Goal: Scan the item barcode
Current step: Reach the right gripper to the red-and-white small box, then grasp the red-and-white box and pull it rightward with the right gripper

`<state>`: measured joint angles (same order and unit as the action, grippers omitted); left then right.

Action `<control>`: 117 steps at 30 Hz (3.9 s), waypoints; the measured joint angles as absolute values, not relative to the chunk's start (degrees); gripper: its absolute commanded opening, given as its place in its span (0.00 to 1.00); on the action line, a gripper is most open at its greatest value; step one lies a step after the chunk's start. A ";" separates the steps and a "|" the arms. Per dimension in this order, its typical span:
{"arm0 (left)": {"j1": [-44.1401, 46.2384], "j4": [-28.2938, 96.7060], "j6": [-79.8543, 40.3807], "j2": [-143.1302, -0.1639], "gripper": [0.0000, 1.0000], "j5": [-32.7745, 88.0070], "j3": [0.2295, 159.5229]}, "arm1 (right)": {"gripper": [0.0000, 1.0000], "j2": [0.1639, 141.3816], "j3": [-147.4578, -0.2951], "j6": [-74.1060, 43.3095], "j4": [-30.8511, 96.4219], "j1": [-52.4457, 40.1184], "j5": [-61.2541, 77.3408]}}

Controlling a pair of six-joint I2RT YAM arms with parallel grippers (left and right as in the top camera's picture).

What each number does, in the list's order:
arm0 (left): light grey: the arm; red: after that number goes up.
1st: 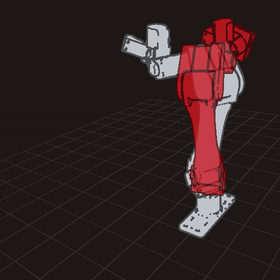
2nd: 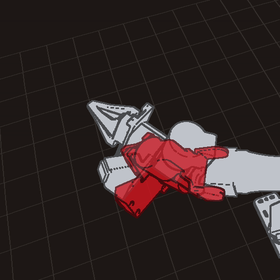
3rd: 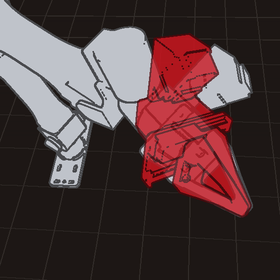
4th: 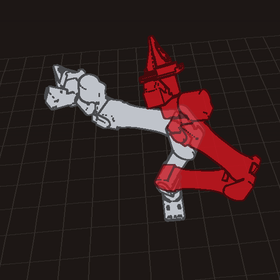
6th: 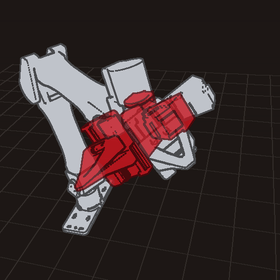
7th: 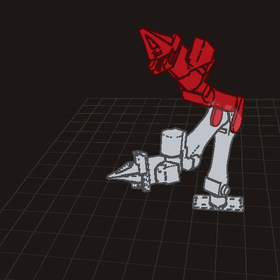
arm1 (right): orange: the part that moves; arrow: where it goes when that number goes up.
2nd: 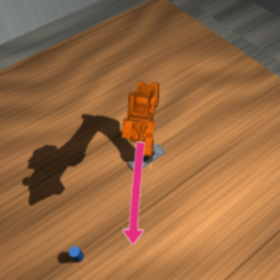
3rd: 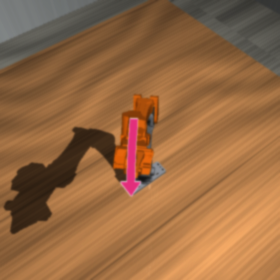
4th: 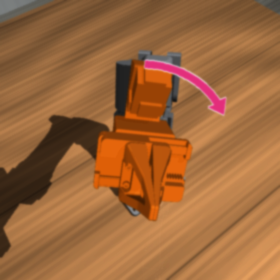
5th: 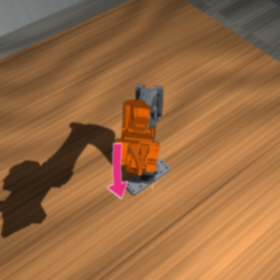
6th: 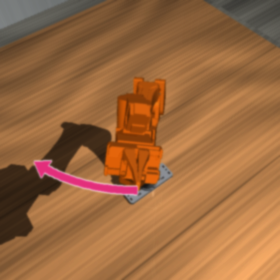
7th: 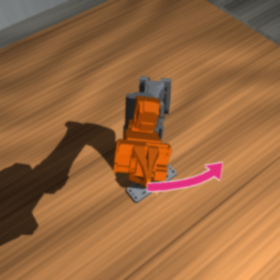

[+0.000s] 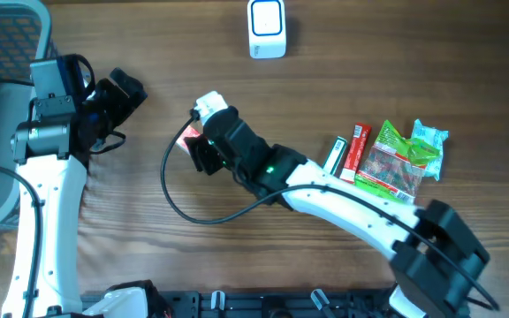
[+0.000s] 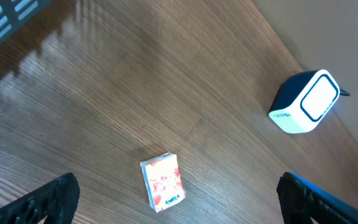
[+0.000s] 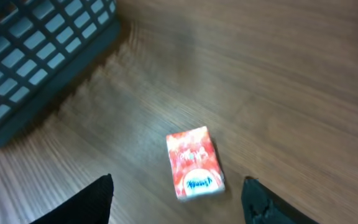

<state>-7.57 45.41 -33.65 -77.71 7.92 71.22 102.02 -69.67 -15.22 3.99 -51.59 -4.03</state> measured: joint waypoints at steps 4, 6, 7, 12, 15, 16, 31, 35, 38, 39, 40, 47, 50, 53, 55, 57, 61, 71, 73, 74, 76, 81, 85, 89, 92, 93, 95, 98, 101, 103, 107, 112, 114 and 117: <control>-7.57 45.43 -33.65 -77.71 1.00 7.90 71.22 | 0.65 108.27 -69.67 -13.56 -0.84 -49.45 0.69; -7.57 45.43 -33.65 -77.71 1.00 7.92 71.22 | 0.59 112.60 -69.67 -13.30 -4.14 -47.16 2.79; -7.57 45.43 -33.63 -77.71 1.00 7.92 71.22 | 0.56 113.67 -69.65 -13.19 -4.91 -46.50 3.18; -7.57 45.43 -33.65 -77.71 1.00 7.90 71.22 | 0.36 118.96 -69.67 -14.87 -7.38 -43.05 7.62; -7.57 45.43 -33.65 -77.71 1.00 7.90 71.22 | 0.37 119.50 -69.67 -15.79 -6.76 -42.41 12.29; -7.57 45.43 -33.65 -77.71 1.00 7.90 71.22 | 0.37 119.50 -69.67 -16.08 -6.37 -42.44 14.41; -7.57 45.43 -33.65 -77.71 1.00 7.90 71.22 | 0.31 119.50 -69.67 -18.15 -5.17 -42.54 16.01; -7.57 45.43 -33.65 -77.71 1.00 7.92 71.22 | 0.29 119.50 -69.67 -18.92 -5.17 -42.54 14.46; -7.57 45.43 -33.65 -77.71 1.00 7.90 71.22 | 0.30 120.01 -69.67 -19.94 -5.19 -42.54 13.85; -7.57 45.43 -33.65 -77.71 1.00 7.90 71.22 | 0.30 120.44 -69.67 -20.40 -5.23 -42.54 13.80; -7.57 45.43 -33.65 -77.71 1.00 7.90 71.22 | 0.27 120.92 -69.67 -20.84 -5.43 -42.54 13.80; -7.57 45.43 -33.65 -77.71 1.00 7.90 71.22 | 0.09 121.27 -70.02 -22.52 -4.80 -42.74 13.19; -7.57 45.43 -33.65 -77.71 1.00 7.90 71.22 | 0.09 118.76 -70.04 -22.68 1.98 -42.11 9.87; -7.57 45.41 -33.65 -77.71 1.00 7.90 71.22 | 0.09 114.54 -69.76 -22.44 9.93 -40.49 4.16; -7.57 45.43 -33.65 -77.71 1.00 7.90 71.22 | 0.18 111.37 -69.76 -21.80 13.89 -39.83 1.28; -7.57 45.43 -33.63 -77.71 1.00 7.90 71.22 | 0.45 109.54 -69.76 -21.50 14.70 -39.88 0.32; -7.57 45.43 -33.65 -77.71 1.00 7.92 71.22 | 0.52 109.36 -69.71 -21.02 10.37 -39.97 2.83; -7.57 45.43 -33.65 -77.71 1.00 7.90 71.22 | 0.60 116.49 -69.67 -20.95 -2.92 -40.80 8.60; -7.57 45.43 -33.65 -77.71 1.00 7.90 71.22 | 0.54 119.33 -69.67 -21.02 -3.16 -41.23 10.13; -7.57 45.43 -33.65 -77.71 1.00 7.90 71.22 | 0.42 120.14 -69.67 -20.88 -3.09 -41.41 10.50; -7.57 45.39 -33.63 -77.71 1.00 7.92 71.22 | 0.26 120.42 -69.93 -21.04 -1.87 -41.47 11.73; -7.57 45.45 -33.65 -77.71 1.00 7.92 71.22 | 0.21 118.28 -70.32 -22.70 4.86 -40.49 13.26; -7.57 45.41 -33.65 -77.71 1.00 7.90 71.22 | 0.22 111.18 -69.87 -22.35 18.13 -35.31 10.07; -7.57 45.45 -33.65 -77.71 1.00 7.90 71.22 | 0.43 106.28 -69.84 -19.92 25.47 -34.76 5.19; -7.57 45.43 -33.65 -77.71 1.00 7.90 71.22 | 0.51 104.14 -69.78 -17.19 23.51 -34.81 5.43; -7.57 45.47 -33.65 -77.71 1.00 7.92 71.22 | 0.54 104.12 -69.78 -16.62 21.43 -34.81 6.63; -7.57 45.43 -33.65 -77.71 1.00 7.92 71.22 | 0.61 104.14 -69.76 -15.79 17.87 -35.09 8.67; -7.57 45.43 -33.65 -77.71 1.00 7.90 71.22 | 0.70 105.69 -69.80 -13.85 9.26 -36.45 10.33; -7.57 45.47 -33.65 -77.71 1.00 7.92 71.22 | 0.77 109.30 -69.78 -11.00 4.58 -38.41 10.85; -7.57 45.45 -33.65 -77.71 1.00 7.90 71.22 | 0.81 112.55 -69.78 -8.36 2.87 -40.25 10.96; -7.57 45.43 -33.65 -77.71 1.00 7.90 71.22 | 0.81 117.12 -69.78 -3.42 2.74 -43.94 10.13; -7.57 45.43 -33.65 -77.71 1.00 7.90 71.22 | 0.55 117.34 -69.78 -2.39 6.04 -44.27 8.47; -7.57 45.43 -33.65 -77.71 1.00 7.92 71.22 | 0.50 117.32 -69.78 -1.93 8.36 -44.05 8.25; -7.57 45.45 -33.65 -77.71 1.00 7.90 71.22 | 0.40 114.34 -69.73 -1.98 15.68 -43.92 5.82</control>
<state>-7.57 45.45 -33.65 -77.71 7.90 71.22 114.34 -69.73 -1.98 15.68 -43.92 5.82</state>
